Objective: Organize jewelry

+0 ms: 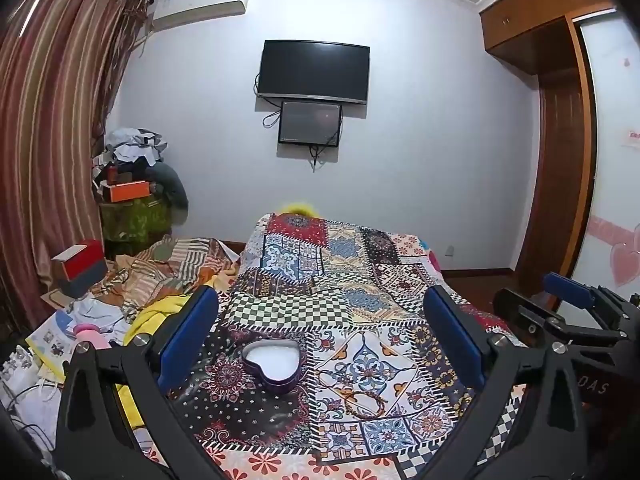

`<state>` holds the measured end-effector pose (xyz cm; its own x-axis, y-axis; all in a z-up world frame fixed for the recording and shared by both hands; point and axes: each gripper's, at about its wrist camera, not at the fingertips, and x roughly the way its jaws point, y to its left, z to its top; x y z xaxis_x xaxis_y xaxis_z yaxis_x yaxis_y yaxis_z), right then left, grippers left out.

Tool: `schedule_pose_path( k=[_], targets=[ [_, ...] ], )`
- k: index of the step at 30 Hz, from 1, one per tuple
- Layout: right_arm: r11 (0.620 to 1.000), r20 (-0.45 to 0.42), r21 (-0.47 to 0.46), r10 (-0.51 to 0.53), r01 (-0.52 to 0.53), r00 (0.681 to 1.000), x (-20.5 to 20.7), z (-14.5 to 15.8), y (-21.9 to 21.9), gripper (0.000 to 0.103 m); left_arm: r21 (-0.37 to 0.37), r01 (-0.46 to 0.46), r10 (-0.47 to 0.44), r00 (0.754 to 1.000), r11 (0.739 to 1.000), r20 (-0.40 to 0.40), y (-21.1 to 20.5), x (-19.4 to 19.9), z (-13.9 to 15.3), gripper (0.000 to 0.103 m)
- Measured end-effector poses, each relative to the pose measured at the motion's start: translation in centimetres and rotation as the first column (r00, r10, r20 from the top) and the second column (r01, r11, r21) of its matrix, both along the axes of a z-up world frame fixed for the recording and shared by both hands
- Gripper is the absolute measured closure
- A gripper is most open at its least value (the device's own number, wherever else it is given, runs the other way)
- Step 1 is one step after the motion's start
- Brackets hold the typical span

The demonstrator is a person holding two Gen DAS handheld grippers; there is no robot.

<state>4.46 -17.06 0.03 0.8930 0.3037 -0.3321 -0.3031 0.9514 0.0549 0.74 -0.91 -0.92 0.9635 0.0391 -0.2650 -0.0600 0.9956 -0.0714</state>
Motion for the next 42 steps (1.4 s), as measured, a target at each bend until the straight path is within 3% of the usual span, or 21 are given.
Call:
schedule_pose_path(
  k=[42],
  targets=[
    [1.000, -0.028, -0.018, 0.012, -0.013, 1.000, 0.9, -0.4, 0.7, 0.015, -0.011, -0.009, 0.009, 1.000, 1.000, -0.015, 2.0, 0.5, -0.4, 0.000]
  ],
)
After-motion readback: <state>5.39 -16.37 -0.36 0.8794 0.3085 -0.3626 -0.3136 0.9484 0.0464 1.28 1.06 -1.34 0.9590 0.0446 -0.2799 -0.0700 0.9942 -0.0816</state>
